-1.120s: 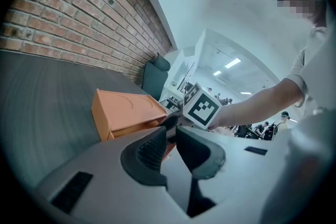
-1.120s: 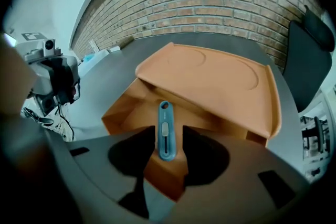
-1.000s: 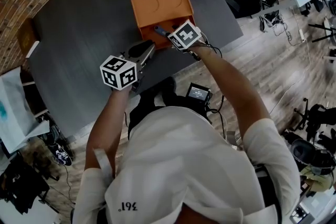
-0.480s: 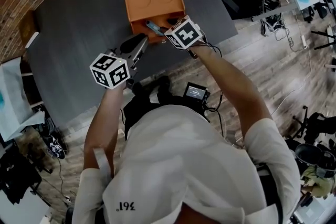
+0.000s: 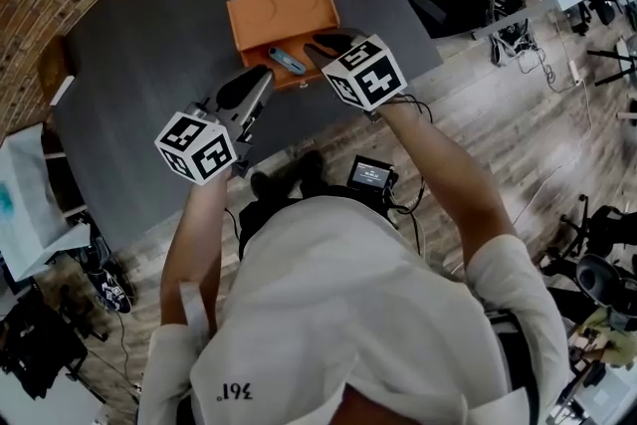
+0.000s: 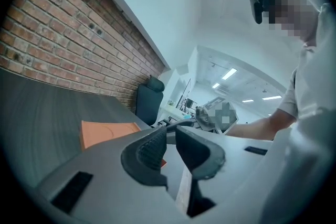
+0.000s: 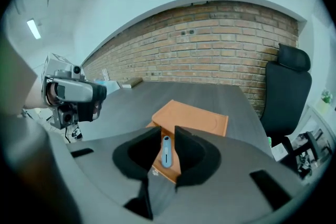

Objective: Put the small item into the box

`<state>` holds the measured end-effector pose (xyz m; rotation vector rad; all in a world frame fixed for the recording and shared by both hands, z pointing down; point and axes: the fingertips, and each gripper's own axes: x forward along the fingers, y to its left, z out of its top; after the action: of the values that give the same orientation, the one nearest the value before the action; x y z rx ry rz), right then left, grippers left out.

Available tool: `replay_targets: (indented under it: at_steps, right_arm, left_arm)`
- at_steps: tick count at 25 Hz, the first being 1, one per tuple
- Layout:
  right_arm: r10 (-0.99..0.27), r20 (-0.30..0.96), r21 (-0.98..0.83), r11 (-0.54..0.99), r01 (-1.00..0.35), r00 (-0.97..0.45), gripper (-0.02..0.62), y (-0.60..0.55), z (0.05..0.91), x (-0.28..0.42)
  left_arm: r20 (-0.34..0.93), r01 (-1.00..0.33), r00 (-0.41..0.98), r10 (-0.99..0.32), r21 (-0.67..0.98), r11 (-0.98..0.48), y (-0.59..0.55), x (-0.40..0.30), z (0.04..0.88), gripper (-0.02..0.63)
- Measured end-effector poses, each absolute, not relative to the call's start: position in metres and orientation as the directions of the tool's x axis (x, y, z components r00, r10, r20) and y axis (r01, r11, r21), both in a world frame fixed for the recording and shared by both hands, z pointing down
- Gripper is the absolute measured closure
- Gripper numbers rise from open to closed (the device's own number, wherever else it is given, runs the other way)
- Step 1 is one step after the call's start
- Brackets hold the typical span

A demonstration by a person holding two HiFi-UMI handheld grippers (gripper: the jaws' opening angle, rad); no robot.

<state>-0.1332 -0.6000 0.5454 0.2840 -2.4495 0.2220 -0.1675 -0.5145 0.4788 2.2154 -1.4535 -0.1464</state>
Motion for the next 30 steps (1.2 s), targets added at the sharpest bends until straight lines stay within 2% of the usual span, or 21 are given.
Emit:
replay_targets:
  at_steps: [12, 30]
  right_arm:
    - [-0.301, 0.457, -0.106, 0.916, -0.387, -0.837, 0.558, -0.583, 0.471, -0.125]
    - [-0.434, 0.329, -0.096, 0.868, -0.487, -0.839, 0.581, -0.524, 0.399, -0.115]
  left_arm:
    - [0.054, -0.809, 0.483, -0.874, 0.41, -0.421, -0.484, -0.173, 0.418, 0.554]
    - [-0.039, -0.756, 0.548, -0.835, 0.404, -0.515, -0.42, -0.19, 0.372, 0.572]
